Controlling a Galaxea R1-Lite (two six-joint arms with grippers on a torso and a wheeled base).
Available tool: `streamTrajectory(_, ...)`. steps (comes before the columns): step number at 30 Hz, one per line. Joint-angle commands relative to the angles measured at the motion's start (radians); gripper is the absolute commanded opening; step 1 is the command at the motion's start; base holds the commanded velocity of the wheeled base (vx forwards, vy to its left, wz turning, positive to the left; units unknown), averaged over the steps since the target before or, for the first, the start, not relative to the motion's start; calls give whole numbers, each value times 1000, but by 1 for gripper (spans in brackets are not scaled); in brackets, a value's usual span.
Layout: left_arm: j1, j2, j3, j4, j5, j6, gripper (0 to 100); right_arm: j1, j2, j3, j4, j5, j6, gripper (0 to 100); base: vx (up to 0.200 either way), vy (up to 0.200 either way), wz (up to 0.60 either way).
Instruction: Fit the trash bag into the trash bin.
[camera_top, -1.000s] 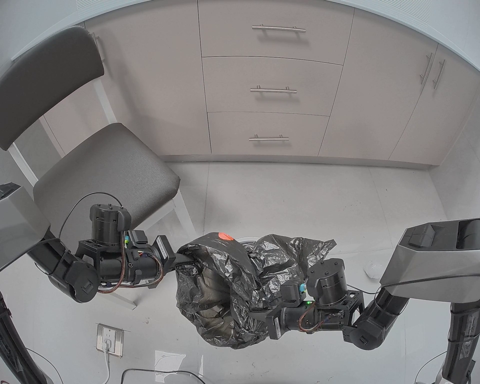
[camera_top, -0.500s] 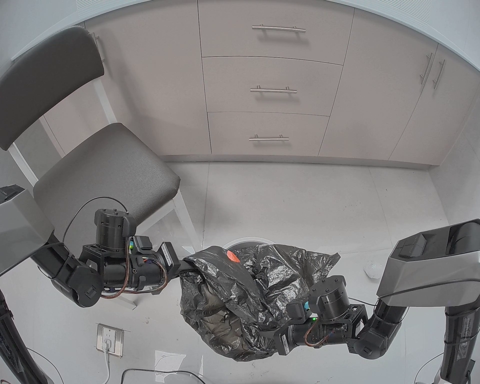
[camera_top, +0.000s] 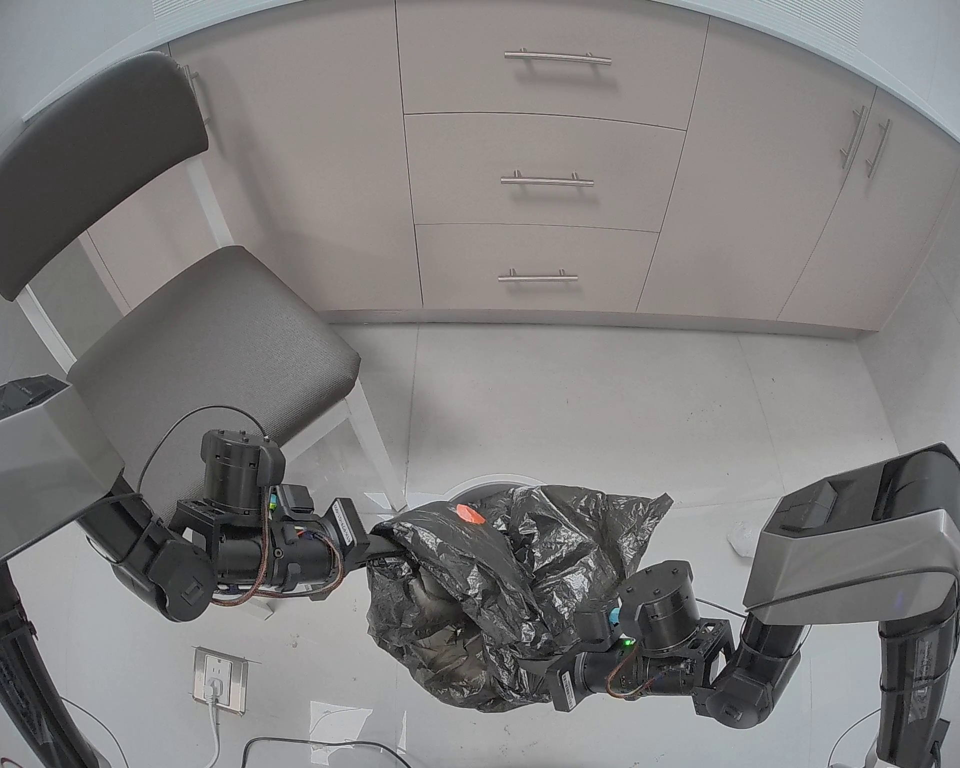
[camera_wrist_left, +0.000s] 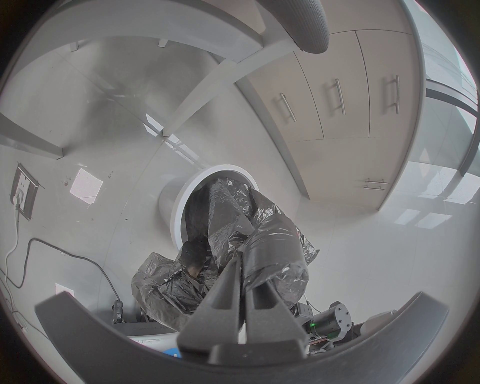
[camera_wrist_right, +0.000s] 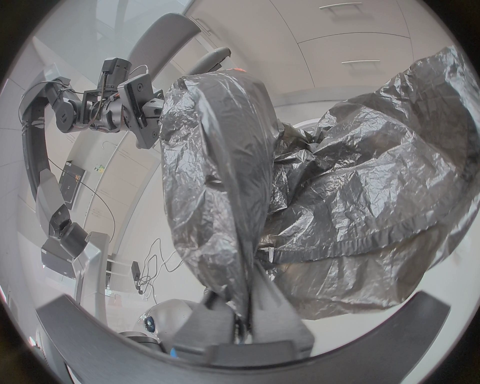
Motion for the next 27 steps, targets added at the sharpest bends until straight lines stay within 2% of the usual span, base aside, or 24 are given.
streamTrajectory(1, -1, 5, 0, 0, 0, 1, 0, 7, 34, -2, -20, -9, -6, 100, 0, 0, 0)
streamTrajectory(8, -1, 6, -1, 0, 0, 1, 0, 8, -20, 18, -36, -11, 3, 100, 0, 0, 0)
streamTrajectory(15, -1, 5, -1, -2, 0, -1, 0, 36, -258, 121, -60, -31, 62, 100, 0, 0, 0)
streamTrajectory(17, -1, 5, -1, -2, 0, -1, 0, 36, -258, 121, -60, -31, 62, 100, 0, 0, 0)
streamTrajectory(18, -1, 5, -1, -2, 0, 1, 0, 36, -377, 170, -60, -77, 65, 100, 0, 0, 0)
streamTrajectory(20, -1, 5, -1, -2, 0, 1, 0, 25, -454, 193, -55, -107, 65, 100, 0, 0, 0)
streamTrajectory(22, -1, 5, -1, -2, 0, 1, 0, -1, -505, 200, -51, -163, 63, 100, 0, 0, 0)
streamTrajectory(24, -1, 5, -1, -2, 0, 1, 0, -12, -511, 200, -51, -176, 63, 100, 0, 0, 0)
streamTrajectory(25, -1, 5, -1, -2, 0, 1, 0, -59, -517, 200, -52, -261, 51, 100, 0, 0, 0)
streamTrajectory(27, -1, 5, -1, -2, 0, 1, 0, -91, -506, 196, -52, -316, 42, 100, 0, 0, 0)
